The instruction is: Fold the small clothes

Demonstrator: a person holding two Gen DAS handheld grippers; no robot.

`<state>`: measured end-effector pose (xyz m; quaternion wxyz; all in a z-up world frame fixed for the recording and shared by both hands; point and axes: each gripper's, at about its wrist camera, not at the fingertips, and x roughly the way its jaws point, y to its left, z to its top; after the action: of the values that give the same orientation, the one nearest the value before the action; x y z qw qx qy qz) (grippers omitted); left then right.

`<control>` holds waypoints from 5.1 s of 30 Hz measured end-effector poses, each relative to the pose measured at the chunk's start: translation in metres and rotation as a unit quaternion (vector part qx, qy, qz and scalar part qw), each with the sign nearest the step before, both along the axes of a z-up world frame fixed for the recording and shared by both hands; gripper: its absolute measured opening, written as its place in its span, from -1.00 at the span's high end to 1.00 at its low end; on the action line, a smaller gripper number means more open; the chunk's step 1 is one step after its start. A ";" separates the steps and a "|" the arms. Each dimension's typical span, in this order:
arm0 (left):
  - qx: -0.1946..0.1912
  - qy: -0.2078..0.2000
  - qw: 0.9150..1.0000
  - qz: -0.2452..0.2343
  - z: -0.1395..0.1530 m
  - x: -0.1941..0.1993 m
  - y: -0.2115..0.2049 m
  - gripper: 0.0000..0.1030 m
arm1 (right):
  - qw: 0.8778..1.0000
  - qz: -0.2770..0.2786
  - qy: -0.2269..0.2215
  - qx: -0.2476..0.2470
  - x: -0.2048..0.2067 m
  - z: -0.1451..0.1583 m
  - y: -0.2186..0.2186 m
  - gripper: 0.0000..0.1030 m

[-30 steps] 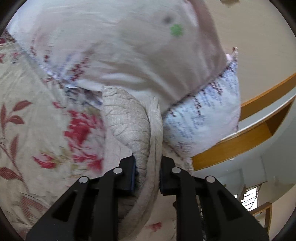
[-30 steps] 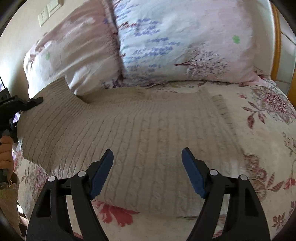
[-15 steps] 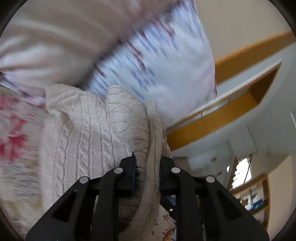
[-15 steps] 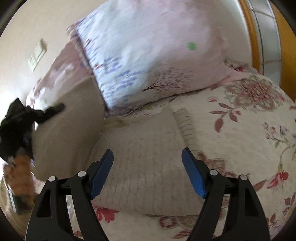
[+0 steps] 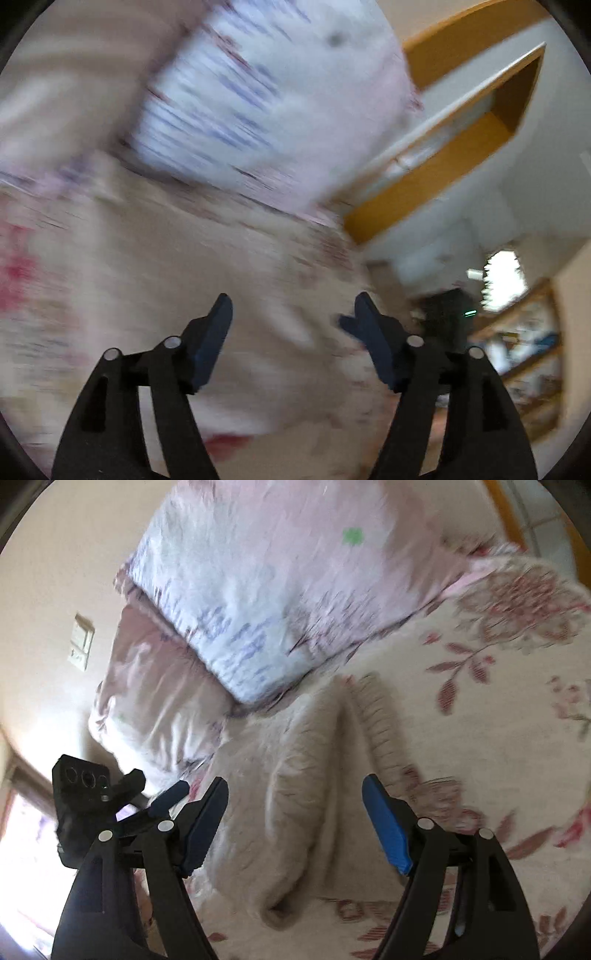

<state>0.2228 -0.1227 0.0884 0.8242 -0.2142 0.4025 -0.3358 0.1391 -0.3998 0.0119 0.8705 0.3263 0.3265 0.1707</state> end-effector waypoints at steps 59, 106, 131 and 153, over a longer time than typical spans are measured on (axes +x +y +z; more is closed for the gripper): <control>0.046 0.114 0.992 0.008 -0.078 -0.043 0.041 -0.28 | 0.995 -0.035 0.025 -0.090 -0.043 -0.002 -0.013 0.12; 0.058 0.115 0.992 0.010 -0.073 -0.003 0.026 -0.27 | 0.973 -0.118 0.092 -0.175 0.020 -0.024 -0.027 0.80; 0.092 0.110 0.989 0.022 -0.079 0.005 0.012 -0.48 | 0.953 -0.053 0.043 -0.296 0.002 -0.021 0.041 0.07; 0.210 0.029 0.977 0.029 -0.070 -0.004 -0.013 -0.69 | 0.965 -0.033 0.060 -0.252 -0.002 -0.020 0.029 -0.07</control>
<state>0.2193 -0.1357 0.0184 0.8483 -0.0577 0.4813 -0.2130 0.1368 -0.3712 -0.0083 0.9088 0.1162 0.3993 0.0340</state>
